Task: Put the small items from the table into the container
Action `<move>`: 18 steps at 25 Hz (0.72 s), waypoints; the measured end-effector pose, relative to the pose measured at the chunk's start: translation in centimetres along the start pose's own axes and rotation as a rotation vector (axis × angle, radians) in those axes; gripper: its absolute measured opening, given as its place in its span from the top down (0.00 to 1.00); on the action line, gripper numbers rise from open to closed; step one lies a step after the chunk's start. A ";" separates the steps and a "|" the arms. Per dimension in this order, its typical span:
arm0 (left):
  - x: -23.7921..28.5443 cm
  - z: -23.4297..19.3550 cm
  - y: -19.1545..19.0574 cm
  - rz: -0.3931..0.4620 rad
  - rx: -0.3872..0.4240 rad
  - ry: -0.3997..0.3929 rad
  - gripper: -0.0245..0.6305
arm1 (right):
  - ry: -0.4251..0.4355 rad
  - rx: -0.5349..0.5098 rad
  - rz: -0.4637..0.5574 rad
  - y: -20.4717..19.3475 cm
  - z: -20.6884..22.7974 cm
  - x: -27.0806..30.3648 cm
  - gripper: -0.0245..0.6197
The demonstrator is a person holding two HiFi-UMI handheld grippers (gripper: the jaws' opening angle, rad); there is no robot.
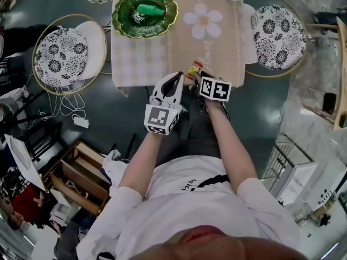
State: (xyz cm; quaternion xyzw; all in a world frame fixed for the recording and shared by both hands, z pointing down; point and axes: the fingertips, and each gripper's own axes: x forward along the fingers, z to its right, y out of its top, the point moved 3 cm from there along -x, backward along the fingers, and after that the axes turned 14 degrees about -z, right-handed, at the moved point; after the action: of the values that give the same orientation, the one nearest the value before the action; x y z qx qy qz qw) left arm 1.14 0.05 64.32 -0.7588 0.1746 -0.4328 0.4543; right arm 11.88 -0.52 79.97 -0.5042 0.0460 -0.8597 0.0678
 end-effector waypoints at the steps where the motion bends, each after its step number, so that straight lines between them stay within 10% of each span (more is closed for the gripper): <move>1: 0.0 -0.2 -0.1 -0.002 -0.001 0.000 0.95 | -0.018 0.003 -0.006 0.1 0.0 0.4 0.74; 12: 0.1 -2.4 -0.7 -0.008 -0.028 0.007 0.95 | -0.287 -0.129 -0.085 0.7 -0.2 1.9 0.78; 18: -0.2 -3.0 -0.5 -0.006 -0.038 0.008 0.95 | -0.228 -0.138 -0.076 1.0 -0.7 1.4 0.91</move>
State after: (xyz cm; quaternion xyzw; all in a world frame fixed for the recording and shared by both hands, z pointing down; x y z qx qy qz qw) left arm -1.43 -1.16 65.29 -0.7661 0.1824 -0.4336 0.4380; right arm 10.64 -1.69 80.72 -0.6034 0.0778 -0.7936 0.0051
